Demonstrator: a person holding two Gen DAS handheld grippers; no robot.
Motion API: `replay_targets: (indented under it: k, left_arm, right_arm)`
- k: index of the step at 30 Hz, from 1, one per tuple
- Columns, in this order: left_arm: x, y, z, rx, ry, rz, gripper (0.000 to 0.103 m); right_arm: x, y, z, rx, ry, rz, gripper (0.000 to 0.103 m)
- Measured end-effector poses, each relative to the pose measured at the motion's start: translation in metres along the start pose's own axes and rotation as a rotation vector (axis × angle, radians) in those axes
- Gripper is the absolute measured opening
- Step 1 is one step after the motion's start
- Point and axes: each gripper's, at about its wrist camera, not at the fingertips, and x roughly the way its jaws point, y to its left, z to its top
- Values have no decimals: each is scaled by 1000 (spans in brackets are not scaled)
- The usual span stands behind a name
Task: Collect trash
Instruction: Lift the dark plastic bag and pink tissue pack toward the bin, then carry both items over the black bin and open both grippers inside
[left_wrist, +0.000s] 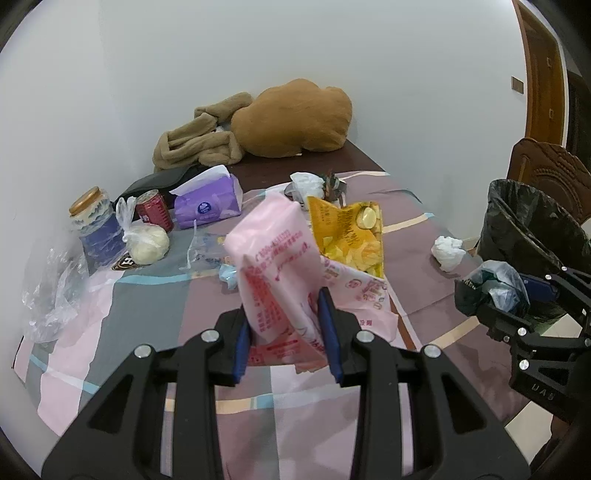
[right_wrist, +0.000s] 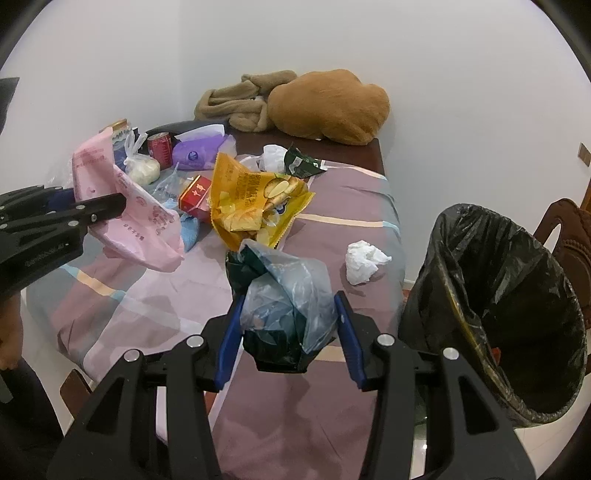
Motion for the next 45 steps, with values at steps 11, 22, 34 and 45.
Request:
replay_targets:
  k: [11,22,34,45]
  left_arm:
    - [-13,-1,14,-58,-65,-6,35]
    - [-18,-63,53,-41,-121,-95,35]
    - [-12,-176,99,88,-140,-327,36]
    - [-4,-227,98,171,-147,-364,90]
  right_arm:
    - [-52,-31,10,20,-154,-103,48]
    - [-68,-156,-15,277,-135,-321,49]
    - [-97,-206,-46,387,-239,-328,84]
    - [-117,-219,-77,414,-235,-382,84]
